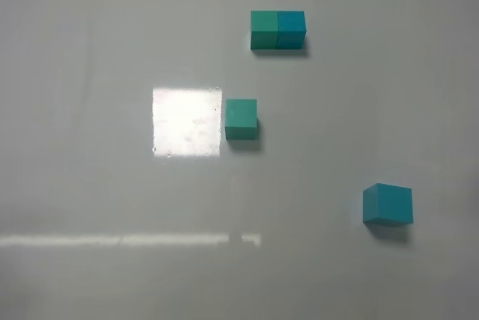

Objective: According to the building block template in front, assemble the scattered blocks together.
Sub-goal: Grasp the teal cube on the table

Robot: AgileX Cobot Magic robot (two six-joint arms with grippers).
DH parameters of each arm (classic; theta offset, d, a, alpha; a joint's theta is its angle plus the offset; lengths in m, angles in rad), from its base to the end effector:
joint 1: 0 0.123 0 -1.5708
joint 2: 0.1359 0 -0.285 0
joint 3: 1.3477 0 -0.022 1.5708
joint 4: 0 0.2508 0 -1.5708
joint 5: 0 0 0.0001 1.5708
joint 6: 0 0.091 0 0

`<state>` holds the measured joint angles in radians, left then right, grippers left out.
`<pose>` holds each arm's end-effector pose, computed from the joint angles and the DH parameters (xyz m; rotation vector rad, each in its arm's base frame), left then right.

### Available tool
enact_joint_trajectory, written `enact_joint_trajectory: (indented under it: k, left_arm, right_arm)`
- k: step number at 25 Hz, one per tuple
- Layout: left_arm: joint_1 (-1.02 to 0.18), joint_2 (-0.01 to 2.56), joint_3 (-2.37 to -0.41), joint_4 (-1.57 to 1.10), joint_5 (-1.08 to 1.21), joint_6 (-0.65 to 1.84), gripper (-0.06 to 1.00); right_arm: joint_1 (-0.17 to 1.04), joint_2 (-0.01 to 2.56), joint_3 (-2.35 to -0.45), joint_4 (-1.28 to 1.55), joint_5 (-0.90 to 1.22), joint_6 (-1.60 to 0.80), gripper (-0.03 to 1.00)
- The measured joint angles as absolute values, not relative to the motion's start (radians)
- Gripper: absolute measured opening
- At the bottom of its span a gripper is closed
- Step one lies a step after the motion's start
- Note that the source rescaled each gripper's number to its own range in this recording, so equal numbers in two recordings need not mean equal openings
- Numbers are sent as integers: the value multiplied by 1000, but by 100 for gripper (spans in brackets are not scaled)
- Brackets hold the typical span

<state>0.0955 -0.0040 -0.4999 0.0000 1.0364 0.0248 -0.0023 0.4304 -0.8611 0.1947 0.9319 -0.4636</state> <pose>-0.0044 -0.0004 0.2792 -0.0713 2.0157 0.0765 0.0491 0.0140 0.3837 -0.4371 1.9221 -0.0738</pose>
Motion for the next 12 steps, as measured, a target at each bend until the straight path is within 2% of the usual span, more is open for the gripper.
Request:
enact_joint_trajectory:
  k: [3,7,12]
  left_arm:
    - [95,-4,-500,0,1036,25,67]
    - [95,-4,-500,0,1036,25,65]
    - [95,-4,-500,0,1036,25,65]
  right_arm:
    - [53,558,-920,274,931,-693,9]
    - [183,685,-923,187,998,-838,39]
    - [350,775,-923,49,983,-862,70]
